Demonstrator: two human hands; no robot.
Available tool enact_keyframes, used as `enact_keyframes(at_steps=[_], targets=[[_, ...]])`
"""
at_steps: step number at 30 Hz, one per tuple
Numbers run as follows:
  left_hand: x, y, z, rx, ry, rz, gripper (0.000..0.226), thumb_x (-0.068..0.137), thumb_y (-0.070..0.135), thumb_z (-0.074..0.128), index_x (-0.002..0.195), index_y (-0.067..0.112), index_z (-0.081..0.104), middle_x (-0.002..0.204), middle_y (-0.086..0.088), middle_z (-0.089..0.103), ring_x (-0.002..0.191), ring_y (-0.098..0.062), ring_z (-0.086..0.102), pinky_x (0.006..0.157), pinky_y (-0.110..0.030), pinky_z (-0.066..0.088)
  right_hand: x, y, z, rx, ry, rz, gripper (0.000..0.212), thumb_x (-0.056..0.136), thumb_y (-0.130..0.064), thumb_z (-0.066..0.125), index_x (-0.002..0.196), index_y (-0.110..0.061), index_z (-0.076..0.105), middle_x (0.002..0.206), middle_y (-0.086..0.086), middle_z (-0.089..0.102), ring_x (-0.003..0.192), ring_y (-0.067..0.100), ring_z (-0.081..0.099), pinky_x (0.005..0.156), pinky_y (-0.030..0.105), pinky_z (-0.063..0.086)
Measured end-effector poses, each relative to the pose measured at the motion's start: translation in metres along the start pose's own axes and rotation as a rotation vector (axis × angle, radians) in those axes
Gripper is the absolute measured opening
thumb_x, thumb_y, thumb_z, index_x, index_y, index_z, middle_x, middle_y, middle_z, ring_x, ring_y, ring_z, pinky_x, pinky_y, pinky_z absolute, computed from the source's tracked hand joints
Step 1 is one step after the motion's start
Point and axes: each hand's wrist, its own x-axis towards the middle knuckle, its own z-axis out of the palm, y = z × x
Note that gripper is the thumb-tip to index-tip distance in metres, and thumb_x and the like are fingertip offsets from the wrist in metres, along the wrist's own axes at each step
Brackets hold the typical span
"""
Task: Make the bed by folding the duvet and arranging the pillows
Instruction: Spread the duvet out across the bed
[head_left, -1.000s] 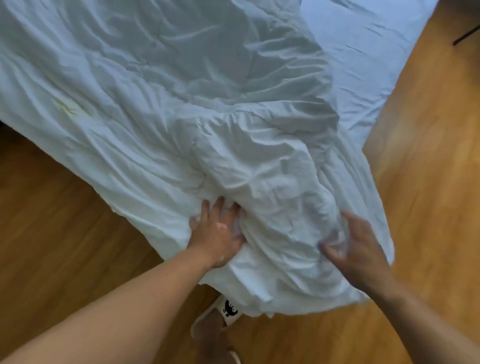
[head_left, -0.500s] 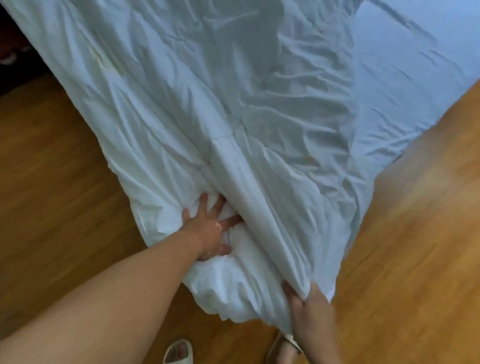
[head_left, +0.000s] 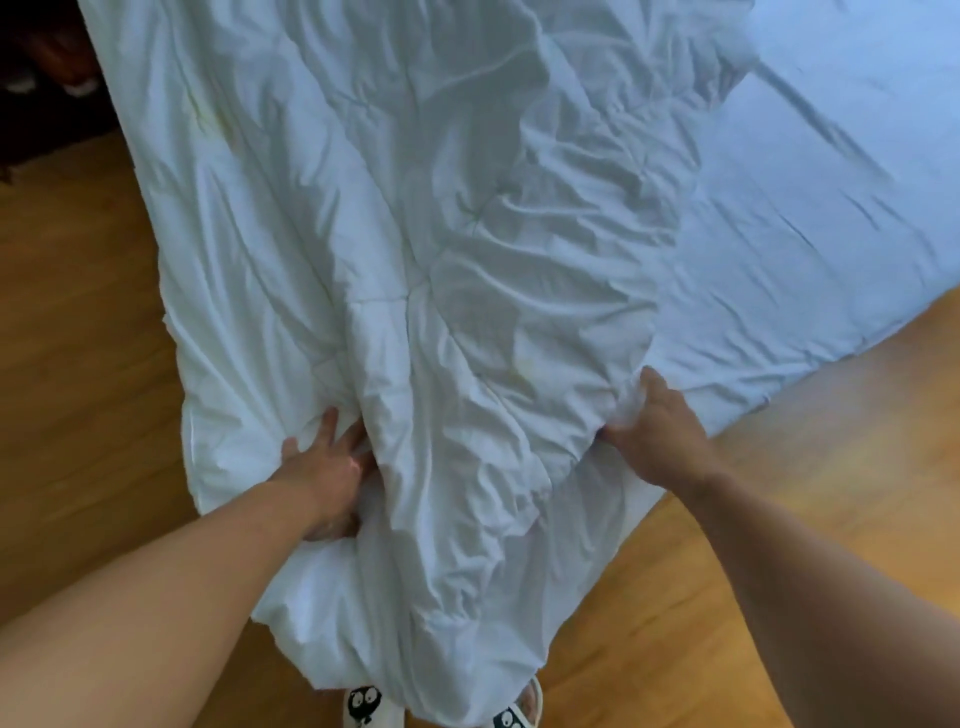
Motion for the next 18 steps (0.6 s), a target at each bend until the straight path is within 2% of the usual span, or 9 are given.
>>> enact_keyframes(at_steps=[3, 6, 8, 10, 13, 14, 16, 17, 18], targets=[[0.003, 0.003, -0.005, 0.011, -0.047, -0.029, 0.111, 0.081, 0.046, 0.074, 0.159, 0.037, -0.003, 0.163, 0.008, -0.021, 0.151, -0.035, -0.023, 0.118, -0.067, 0.015, 0.009, -0.009, 0.015, -0.06, -0.034, -0.096, 0.032, 0.09, -0.036, 0.057, 0.104, -0.012, 0.041, 0.09, 0.005, 0.054, 0.079, 0.03, 0.055, 0.066, 0.039, 0.043], [0.006, 0.005, -0.008, 0.047, -0.066, -0.046, 0.111, 0.079, 0.047, 0.076, 0.16, 0.035, 0.001, 0.163, 0.008, -0.016, 0.152, -0.035, -0.02, 0.116, -0.067, 0.021, -0.013, 0.026, 0.011, 0.075, 0.055, -0.027, 0.019, 0.096, -0.03, 0.055, 0.096, -0.014, 0.046, 0.076, 0.0, 0.054, 0.063, 0.017, 0.049, 0.053, 0.036, 0.038], [0.008, 0.009, -0.011, 0.015, -0.068, -0.063, 0.114, 0.078, 0.046, 0.076, 0.159, 0.038, -0.003, 0.163, 0.01, -0.015, 0.152, -0.035, -0.017, 0.115, -0.068, 0.023, -0.042, 0.074, 0.012, 0.152, 0.081, 0.06, 0.018, 0.096, -0.032, 0.059, 0.104, -0.017, 0.053, 0.078, -0.004, 0.058, 0.065, 0.016, 0.054, 0.057, 0.039, 0.045], [0.007, 0.014, -0.016, -0.039, -0.083, -0.093, 0.114, 0.078, 0.047, 0.075, 0.158, 0.04, -0.006, 0.164, 0.011, -0.016, 0.153, -0.034, -0.017, 0.115, -0.069, 0.022, -0.077, 0.114, 0.016, 0.149, -0.007, 0.136, 0.025, 0.093, -0.034, 0.064, 0.114, -0.021, 0.059, 0.083, -0.006, 0.065, 0.073, 0.018, 0.06, 0.065, 0.041, 0.051], [0.005, 0.018, -0.018, -0.106, -0.09, -0.124, 0.11, 0.08, 0.046, 0.071, 0.159, 0.038, -0.006, 0.165, 0.009, -0.015, 0.153, -0.034, -0.016, 0.117, -0.067, 0.019, -0.082, 0.115, -0.008, 0.128, -0.219, 0.087, 0.036, 0.084, -0.042, 0.076, 0.115, -0.03, 0.062, 0.094, -0.012, 0.068, 0.086, 0.014, 0.065, 0.069, 0.033, 0.051], [0.006, 0.017, -0.019, -0.141, -0.095, -0.138, 0.105, 0.081, 0.046, 0.067, 0.159, 0.036, -0.002, 0.166, 0.008, -0.011, 0.154, -0.034, -0.013, 0.118, -0.066, 0.02, -0.069, 0.105, -0.021, 0.168, -0.217, 0.061, 0.041, 0.081, -0.045, 0.078, 0.114, -0.031, 0.059, 0.098, -0.012, 0.067, 0.09, 0.014, 0.066, 0.07, 0.033, 0.051], [0.003, 0.016, -0.033, -0.275, -0.066, -0.159, 0.084, 0.08, 0.052, 0.049, 0.157, 0.032, 0.024, 0.166, 0.003, 0.015, 0.153, -0.031, 0.012, 0.119, -0.054, 0.029, -0.029, 0.082, -0.047, 0.244, -0.081, 0.016, 0.062, 0.076, -0.051, 0.081, 0.125, -0.028, 0.052, 0.111, -0.007, 0.064, 0.1, 0.019, 0.065, 0.08, 0.04, 0.055], [0.0, 0.02, -0.046, -0.368, -0.023, -0.167, 0.071, 0.078, 0.053, 0.041, 0.145, 0.031, 0.048, 0.157, -0.002, 0.038, 0.143, -0.029, 0.035, 0.113, -0.044, 0.038, -0.007, 0.069, -0.059, 0.278, -0.022, -0.023, 0.072, 0.075, -0.049, 0.082, 0.134, -0.028, 0.046, 0.119, -0.003, 0.061, 0.105, 0.021, 0.063, 0.087, 0.043, 0.054], [-0.002, 0.026, -0.06, -0.504, 0.096, -0.219, 0.053, 0.078, 0.05, 0.042, 0.12, 0.028, 0.065, 0.14, -0.005, 0.057, 0.125, -0.028, 0.053, 0.1, -0.037, 0.046, 0.014, 0.056, -0.069, 0.291, 0.002, -0.071, 0.077, 0.076, -0.043, 0.083, 0.139, -0.028, 0.043, 0.126, -0.001, 0.058, 0.109, 0.023, 0.062, 0.092, 0.043, 0.052]])
